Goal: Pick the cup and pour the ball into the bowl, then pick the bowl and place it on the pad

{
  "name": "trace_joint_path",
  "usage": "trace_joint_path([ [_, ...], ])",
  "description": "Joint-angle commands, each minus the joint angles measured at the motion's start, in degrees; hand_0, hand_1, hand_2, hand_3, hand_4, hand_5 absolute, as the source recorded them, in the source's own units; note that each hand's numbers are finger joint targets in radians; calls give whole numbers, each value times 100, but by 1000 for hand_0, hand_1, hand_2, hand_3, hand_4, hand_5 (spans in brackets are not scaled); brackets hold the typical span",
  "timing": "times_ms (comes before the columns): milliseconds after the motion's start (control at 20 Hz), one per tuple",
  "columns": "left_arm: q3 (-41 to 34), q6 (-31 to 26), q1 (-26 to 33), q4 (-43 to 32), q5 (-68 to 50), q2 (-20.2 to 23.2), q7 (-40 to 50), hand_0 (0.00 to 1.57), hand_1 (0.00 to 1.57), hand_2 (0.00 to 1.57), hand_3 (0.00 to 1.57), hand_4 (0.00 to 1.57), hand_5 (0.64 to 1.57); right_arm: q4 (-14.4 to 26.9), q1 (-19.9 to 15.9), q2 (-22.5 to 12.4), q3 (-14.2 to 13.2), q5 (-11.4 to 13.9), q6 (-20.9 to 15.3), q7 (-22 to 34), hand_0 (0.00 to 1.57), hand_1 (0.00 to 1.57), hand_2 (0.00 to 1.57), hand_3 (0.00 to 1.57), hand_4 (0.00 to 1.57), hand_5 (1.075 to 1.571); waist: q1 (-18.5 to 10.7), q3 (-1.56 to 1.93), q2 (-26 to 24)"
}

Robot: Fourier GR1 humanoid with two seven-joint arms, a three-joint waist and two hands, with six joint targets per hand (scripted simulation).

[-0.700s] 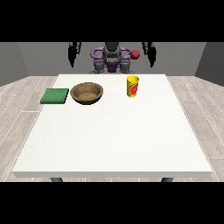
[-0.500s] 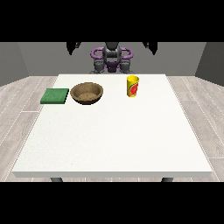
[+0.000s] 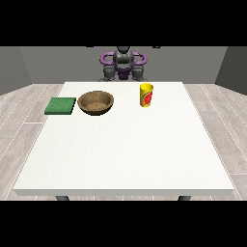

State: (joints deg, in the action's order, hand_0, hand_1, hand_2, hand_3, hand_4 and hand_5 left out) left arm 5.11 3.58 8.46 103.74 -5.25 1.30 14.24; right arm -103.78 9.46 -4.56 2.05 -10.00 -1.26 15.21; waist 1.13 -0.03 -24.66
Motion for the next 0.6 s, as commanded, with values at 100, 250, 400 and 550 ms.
trace_joint_path([
  [100, 25, 65, 393, 1030, -120, 33, 331, 0, 0, 0, 0, 0, 1549, -1321, 532, -38, 33, -291, 54, 443, 0, 0, 0, 0, 509, 1570, 145, 2, 411],
  [250, 451, 249, 364, 1061, 247, -125, -189, 0, 0, 0, 0, 0, 1546, -1291, 569, -236, -407, -584, 427, -84, 0, 0, 0, 0, 482, 1570, 36, 3, 973],
  [400, 817, 604, 226, 322, 270, -128, -1270, 0, 0, 0, 0, 0, 1541, -657, 410, -94, -339, -422, 587, -814, 0, 0, 0, 0, 437, 1570, 74, 2, 1526],
  [550, 426, 177, -63, -68, 249, -71, -1896, 0, 0, 0, 0, 0, 1527, -226, -33, -44, -589, -319, 589, -1503, 0, 0, 0, 0, 395, 1571, -24, 2, 2131],
])
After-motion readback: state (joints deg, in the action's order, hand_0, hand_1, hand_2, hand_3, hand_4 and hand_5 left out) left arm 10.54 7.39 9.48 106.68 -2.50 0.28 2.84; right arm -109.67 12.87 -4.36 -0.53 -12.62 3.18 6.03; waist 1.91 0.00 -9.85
